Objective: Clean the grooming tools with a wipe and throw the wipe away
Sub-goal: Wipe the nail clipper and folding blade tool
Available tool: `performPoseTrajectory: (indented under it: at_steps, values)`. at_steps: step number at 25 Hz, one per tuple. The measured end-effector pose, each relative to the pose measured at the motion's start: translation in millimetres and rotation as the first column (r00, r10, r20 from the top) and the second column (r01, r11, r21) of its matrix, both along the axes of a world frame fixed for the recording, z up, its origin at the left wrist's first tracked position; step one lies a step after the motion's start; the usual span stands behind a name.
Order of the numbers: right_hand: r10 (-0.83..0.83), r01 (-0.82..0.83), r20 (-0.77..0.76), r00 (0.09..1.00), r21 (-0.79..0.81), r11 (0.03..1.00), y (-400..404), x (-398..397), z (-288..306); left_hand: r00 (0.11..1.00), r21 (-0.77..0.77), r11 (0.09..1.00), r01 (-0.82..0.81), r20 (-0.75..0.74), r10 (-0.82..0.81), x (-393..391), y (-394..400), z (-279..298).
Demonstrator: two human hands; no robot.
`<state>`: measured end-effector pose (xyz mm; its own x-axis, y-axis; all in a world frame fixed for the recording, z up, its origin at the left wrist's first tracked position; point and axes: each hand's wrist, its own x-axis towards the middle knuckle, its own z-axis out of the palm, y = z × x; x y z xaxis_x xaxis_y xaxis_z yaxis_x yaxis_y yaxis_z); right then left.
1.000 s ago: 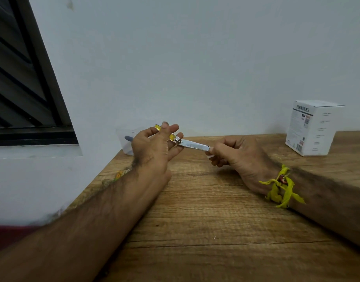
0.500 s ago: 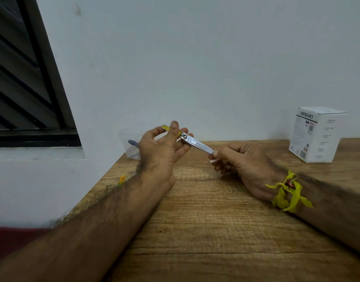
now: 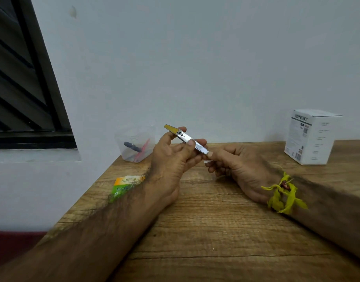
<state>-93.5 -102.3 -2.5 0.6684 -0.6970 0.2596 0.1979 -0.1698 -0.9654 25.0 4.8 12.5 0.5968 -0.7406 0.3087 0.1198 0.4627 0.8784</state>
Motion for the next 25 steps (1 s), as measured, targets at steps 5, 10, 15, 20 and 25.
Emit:
performPoseTrajectory:
  at_steps: [5, 10, 15, 20, 25]
  values:
    - [-0.135, 0.136, 0.065, 0.989, -0.018, 0.991, -4.0, 1.3, -2.8, 0.995, 0.039, 0.995, -0.097, 0.040, 0.095, 11.4, 2.2, -1.3]
    - [-0.182, 0.190, 0.054, 0.982, -0.284, 0.940, -1.4, -2.7, -1.5, 0.998, 0.082, 0.996, -0.028, 0.057, 0.023, 9.6, 0.9, -5.5]
    - [-0.241, 0.221, 0.042, 0.970, -0.574, 0.789, 8.5, -7.1, 1.8, 0.979, 0.084, 0.995, -0.060, 0.200, 0.042, 2.1, 1.0, -8.0]
    - [-0.229, 0.210, 0.051, 0.972, -0.624, 0.753, 7.4, -8.2, 2.9, 0.952, 0.093, 0.988, -0.123, 0.292, 0.091, 2.8, 1.8, -7.2]
    - [-0.155, 0.137, 0.015, 0.988, -0.556, 0.820, 3.7, -8.8, 2.7, 0.952, 0.096, 0.989, -0.108, 0.295, 0.076, 3.7, 2.9, -5.5]
